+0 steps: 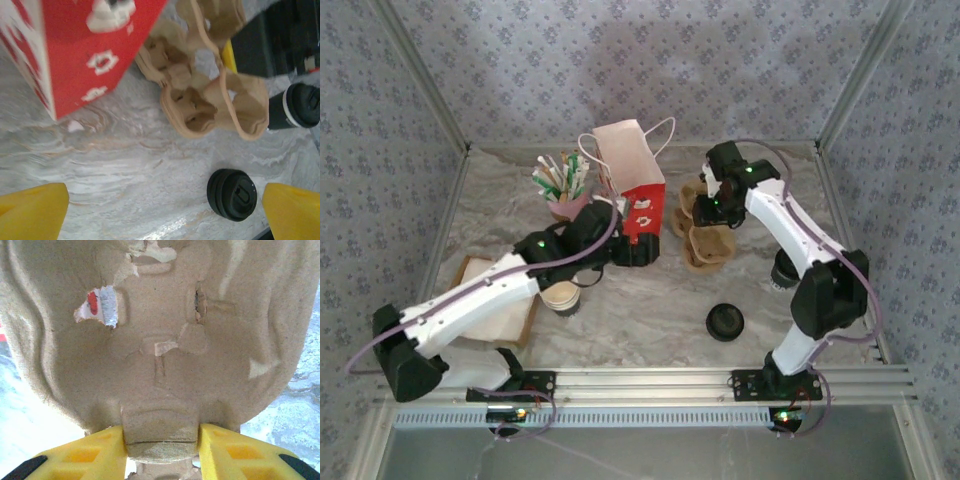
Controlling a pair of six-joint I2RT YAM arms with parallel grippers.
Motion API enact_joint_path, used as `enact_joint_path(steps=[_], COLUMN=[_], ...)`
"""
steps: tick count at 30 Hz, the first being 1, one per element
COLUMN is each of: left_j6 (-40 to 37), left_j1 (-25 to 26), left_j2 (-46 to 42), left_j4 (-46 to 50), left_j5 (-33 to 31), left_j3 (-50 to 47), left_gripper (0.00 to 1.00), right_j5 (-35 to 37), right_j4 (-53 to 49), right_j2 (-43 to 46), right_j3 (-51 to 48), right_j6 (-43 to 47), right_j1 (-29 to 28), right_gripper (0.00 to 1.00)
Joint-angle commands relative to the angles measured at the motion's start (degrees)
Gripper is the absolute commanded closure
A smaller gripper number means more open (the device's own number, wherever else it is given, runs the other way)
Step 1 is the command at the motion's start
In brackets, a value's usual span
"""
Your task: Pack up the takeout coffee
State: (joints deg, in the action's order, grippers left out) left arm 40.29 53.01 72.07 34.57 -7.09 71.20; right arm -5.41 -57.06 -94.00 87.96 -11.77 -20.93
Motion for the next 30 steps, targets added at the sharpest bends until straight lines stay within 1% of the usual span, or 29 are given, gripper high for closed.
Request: enact_joint_path(steps=[1,5,7,9,13,15,17,20,22,24,27,30], left_j6=[-2.9,-4.8,-6.4,-7.9,-9.7,-10.3,-10.3,-9.5,-8.1,-7.1,-6.4,-5.5], left_j1=[-3.3,-9.5,-12.8,-15.0,-16.7,-17.1,-18.4,-21.8,-25.2,-27.4,-28.5,-29.4], left_j2=[-1.9,-2.8,-1.3,1.0,6.9,9.3,11.6,14.0,15.6,17.3,19.5,22.2], left_j4=[12.8,17.2,19.5,21.0,23.0,23.2,23.6,21.7,19.4,17.5,14.7,14.8], left_j5=[-5.4,-6.3,-5.6,-5.3,-3.8,-3.5,-2.9,0.4,5.3,10.2,15.6,18.6], left_j3=[5.3,10.0,13.7,17.7,25.4,28.6,32.1,34.9,35.8,37.2,39.9,43.5], left_gripper=[0.01,0.0,0.01,0.01,0.01,0.03,0.07,0.16,0.22,0.24,0.26,0.33], right_j5=[-2.1,-3.0,-3.3,-3.6,-4.2,-4.6,-5.1,-6.0,-6.5,-7.0,-7.5,-8.1], right_j4=[-1.0,-1.9,-2.4,-2.7,-3.1,-3.2,-3.1,-3.0,-2.8,-2.8,-2.8,-3.0], right_j2=[5.0,9.5,11.6,13.4,16.2,17.3,18.2,19.2,19.7,20.2,20.8,21.6], right_j3=[-0.9,-1.4,-1.7,-2.1,-2.9,-3.4,-3.9,-4.5,-4.8,-5.1,-5.4,-5.6], right_j6=[-1.2,-1.7,-1.7,-1.7,-1.8,-1.9,-1.9,-1.9,-1.9,-1.8,-1.5,-1.5], right_j1=[0.5,0.7,0.9,1.1,1.6,1.9,2.3,2.9,3.3,3.6,4.2,4.7], right_gripper=[0.57,0.56,0.56,0.56,0.56,0.56,0.56,0.56,0.56,0.56,0.56,0.56])
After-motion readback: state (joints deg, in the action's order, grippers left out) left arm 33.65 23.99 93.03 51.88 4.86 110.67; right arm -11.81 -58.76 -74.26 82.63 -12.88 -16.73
